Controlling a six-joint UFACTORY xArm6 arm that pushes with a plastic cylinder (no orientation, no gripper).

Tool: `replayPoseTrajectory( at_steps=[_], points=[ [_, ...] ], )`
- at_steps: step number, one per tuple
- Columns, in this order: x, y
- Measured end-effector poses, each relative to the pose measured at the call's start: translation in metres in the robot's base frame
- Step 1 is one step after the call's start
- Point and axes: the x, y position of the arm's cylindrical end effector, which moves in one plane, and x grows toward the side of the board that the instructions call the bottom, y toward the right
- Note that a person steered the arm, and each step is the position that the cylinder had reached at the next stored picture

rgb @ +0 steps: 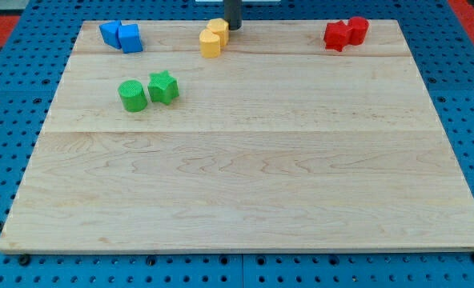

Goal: Move the yellow hexagon vertically below the red star

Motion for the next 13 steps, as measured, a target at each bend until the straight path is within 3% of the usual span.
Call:
replayPoseTrajectory(
  at_steps=[1,2,3,4,5,7,9,11,13],
  points=[
    [0.022,0.002],
    [-0.015,0.002],
    [-0.022,-0.001],
    [-0.023,-0.058],
    [-0.005,-0.076],
    [0.045,0.025],
    [0.036,0.047],
    [0.074,0.163],
    [0.044,0.112]
  ],
)
